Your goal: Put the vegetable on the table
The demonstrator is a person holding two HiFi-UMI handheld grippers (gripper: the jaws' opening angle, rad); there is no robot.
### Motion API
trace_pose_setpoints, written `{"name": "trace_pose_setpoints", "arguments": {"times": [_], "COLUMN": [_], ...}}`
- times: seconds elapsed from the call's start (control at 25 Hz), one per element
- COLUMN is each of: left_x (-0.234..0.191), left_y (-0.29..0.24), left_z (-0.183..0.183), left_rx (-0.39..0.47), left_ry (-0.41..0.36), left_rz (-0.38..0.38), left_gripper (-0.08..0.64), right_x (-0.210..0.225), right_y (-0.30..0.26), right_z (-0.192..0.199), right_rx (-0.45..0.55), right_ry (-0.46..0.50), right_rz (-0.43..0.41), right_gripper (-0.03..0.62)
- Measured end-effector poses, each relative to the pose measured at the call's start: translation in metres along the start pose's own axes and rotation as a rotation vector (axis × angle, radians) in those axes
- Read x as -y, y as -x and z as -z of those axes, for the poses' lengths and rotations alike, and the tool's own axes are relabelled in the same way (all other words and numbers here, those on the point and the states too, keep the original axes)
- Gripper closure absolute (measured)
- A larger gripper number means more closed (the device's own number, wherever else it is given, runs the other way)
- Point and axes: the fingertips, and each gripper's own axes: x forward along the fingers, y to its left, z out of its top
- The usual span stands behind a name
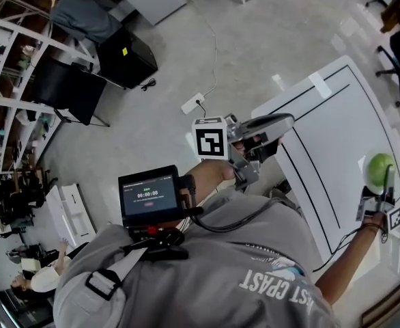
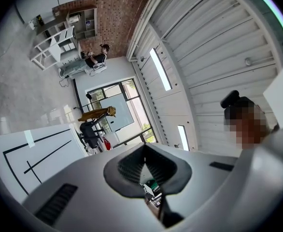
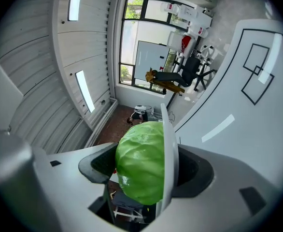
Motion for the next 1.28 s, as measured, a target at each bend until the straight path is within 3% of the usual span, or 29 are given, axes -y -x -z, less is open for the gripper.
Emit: {"name": "trace_pose_setpoints", "arguments": {"times": [0.4,0.68,1.28], "left_x": [-0.01,0.013,0.005], "left_y": [0.009,0.017,0.023], "left_z": [0.003,0.047,0.043], "left_rx": [-0.012,-0.032,-0.008], "left_ry": [0.001,-0.011,-0.007], "left_rz": [-0.066,-0.097,-0.135], "left_gripper": [0.554,0.554,0.554], "right_x": [0.072,0.118,0.184], "right_y": [-0.04,-0.004,-0.029], "right_z": [0.009,0.004,0.03], "right_rx": [-0.064,-0.047,-0.093], "right_ry": [-0.043,-0.095,-0.198], "right_rz": [0.032,0.103,0.28], "right_gripper": [0.279,0.279,0.279]}}
